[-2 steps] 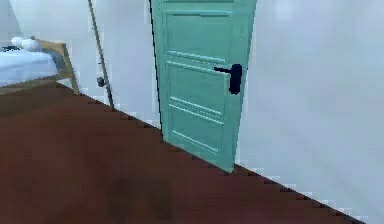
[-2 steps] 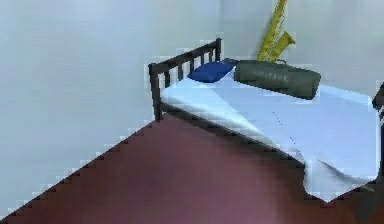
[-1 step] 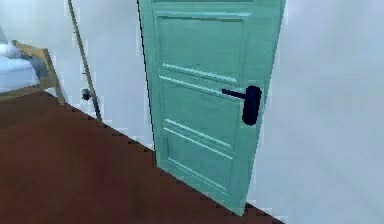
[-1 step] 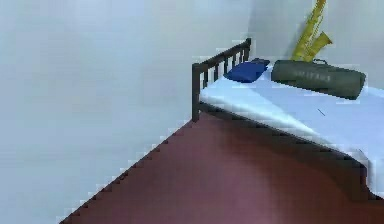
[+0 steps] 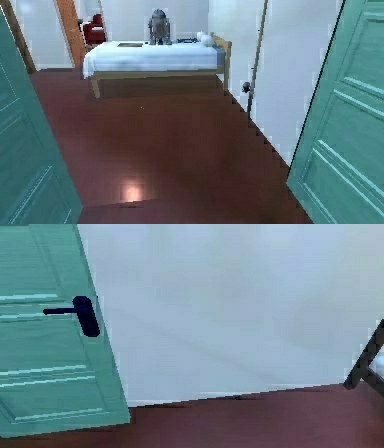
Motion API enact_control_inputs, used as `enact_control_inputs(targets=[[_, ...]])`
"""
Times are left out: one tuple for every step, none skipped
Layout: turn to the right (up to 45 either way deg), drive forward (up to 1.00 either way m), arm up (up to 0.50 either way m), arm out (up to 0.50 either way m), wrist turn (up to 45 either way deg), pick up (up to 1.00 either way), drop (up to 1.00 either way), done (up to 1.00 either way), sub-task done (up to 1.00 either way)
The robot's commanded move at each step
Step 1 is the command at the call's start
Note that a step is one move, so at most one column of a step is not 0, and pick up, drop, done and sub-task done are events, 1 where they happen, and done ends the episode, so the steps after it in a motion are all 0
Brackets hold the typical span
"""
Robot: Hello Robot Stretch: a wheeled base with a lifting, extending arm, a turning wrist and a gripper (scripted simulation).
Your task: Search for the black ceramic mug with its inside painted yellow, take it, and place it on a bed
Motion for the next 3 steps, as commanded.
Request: enact_control_inputs(targets=[[-6.0, 0.00, 0.00, 0.00, 0.0, 0.00, 0.00, 0.00, 0.00], [0.0, 0.75, 0.00, 0.00, 0.0, 0.00, 0.00, 0.00, 0.00], [-27.0, 0.00, 0.00, 0.00, 0.0, 0.00, 0.00, 0.00, 0.00]])
